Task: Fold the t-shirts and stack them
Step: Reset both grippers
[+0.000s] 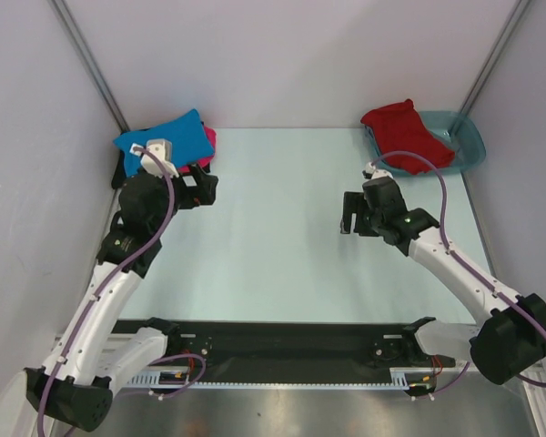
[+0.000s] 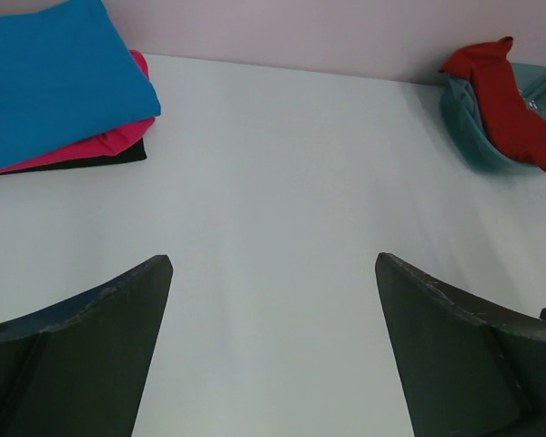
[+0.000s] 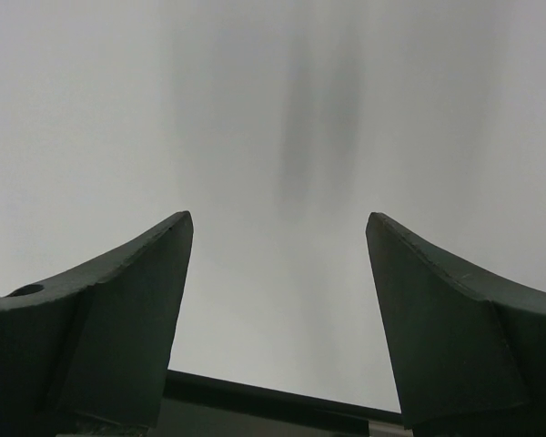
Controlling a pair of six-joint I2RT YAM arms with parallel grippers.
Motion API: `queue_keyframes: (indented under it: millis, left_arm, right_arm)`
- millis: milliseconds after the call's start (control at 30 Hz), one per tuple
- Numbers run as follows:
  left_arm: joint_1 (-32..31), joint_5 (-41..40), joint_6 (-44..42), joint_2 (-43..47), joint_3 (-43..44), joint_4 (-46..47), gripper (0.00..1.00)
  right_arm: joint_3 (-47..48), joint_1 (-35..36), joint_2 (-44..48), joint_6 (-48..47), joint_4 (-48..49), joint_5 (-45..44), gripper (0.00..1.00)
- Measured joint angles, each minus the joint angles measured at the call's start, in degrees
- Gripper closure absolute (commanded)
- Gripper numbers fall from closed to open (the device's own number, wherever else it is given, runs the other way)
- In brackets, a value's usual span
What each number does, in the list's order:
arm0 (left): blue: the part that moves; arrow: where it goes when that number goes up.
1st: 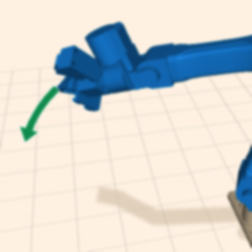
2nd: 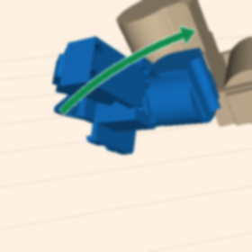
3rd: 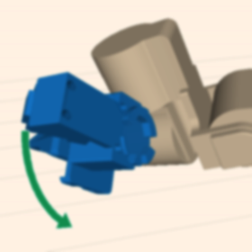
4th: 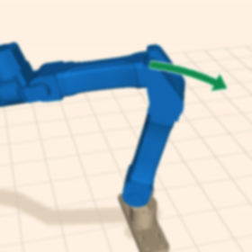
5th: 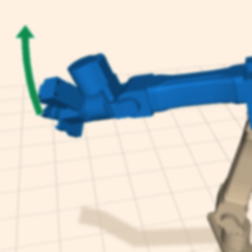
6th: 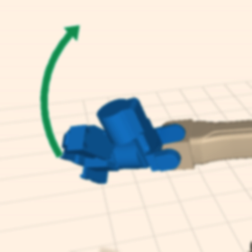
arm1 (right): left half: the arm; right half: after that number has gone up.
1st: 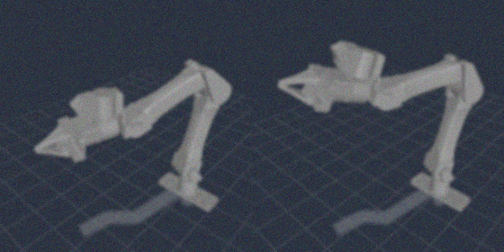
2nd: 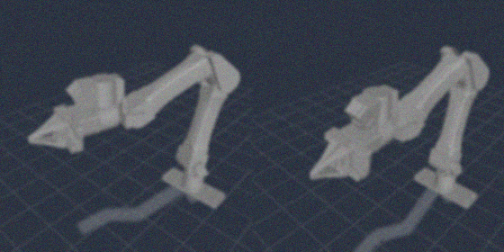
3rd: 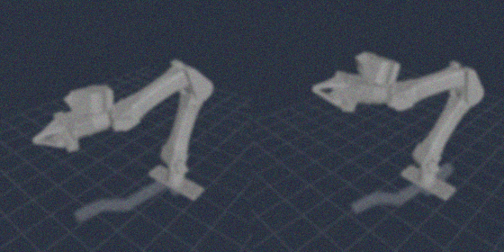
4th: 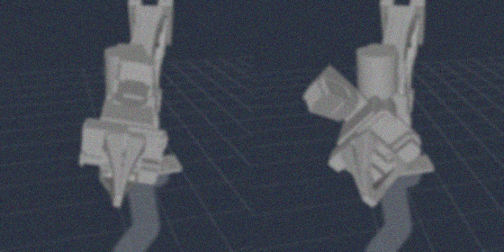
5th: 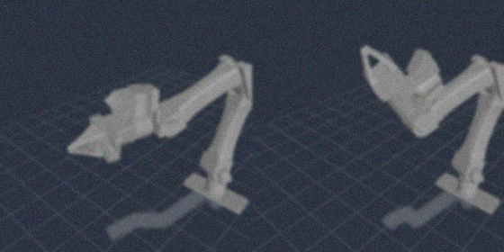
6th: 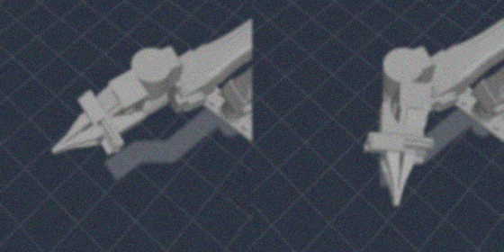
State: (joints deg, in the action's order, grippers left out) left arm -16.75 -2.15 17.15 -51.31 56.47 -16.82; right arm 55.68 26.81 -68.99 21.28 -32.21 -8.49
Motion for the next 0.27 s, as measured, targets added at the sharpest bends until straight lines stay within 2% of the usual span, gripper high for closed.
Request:
queue_keyframes:
  millis: [267]
  left_arm:
    - [-0.02, -1.09, -1.18, -2.89, 0.0, -0.35, 0.0]
  right_arm:
    - [0.0, 0.15, -0.07, 0.79, -0.52, -1.49, 0.17]
